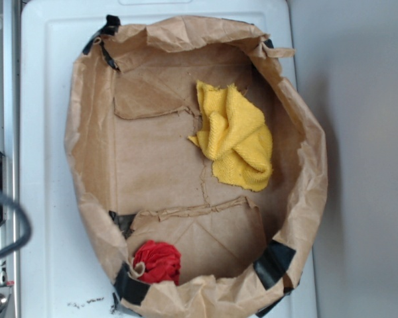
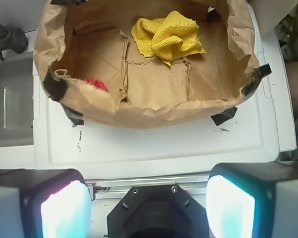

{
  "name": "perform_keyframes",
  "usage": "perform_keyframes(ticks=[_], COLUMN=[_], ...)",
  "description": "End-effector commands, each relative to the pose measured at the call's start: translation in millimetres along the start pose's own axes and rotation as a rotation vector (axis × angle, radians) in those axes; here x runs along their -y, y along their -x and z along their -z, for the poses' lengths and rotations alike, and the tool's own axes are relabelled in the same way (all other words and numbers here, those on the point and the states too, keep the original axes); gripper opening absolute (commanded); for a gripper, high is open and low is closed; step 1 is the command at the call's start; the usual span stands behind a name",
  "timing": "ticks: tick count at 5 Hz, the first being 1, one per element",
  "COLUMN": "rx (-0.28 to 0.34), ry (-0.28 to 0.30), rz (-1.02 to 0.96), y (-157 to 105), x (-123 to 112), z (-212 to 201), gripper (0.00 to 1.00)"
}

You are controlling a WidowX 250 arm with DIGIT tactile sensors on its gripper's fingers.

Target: Grab the yellow cloth.

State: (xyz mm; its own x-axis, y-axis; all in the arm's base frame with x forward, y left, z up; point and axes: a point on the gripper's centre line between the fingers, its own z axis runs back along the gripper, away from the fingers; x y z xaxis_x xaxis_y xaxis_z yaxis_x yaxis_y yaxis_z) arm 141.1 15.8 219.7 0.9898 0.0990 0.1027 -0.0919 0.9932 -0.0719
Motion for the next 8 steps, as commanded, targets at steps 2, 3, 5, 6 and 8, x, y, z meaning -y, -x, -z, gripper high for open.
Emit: perform_keyframes(ticks=[2,3,5,6,8], rx=[-0.03,-0.061,-0.054,-0.054,-0.054], ry=[-0.007,-0.031,-0.08,-0.08,-0.08], rz=[-0.017,-0.014,-0.006,-0.006,-0.006], y=[-101,-123,-120,-120,-120], x=[-26,-20,-15,-15,-15], z=[33,73,91,91,91], gripper=[1.0,1.0,1.0,1.0,1.0])
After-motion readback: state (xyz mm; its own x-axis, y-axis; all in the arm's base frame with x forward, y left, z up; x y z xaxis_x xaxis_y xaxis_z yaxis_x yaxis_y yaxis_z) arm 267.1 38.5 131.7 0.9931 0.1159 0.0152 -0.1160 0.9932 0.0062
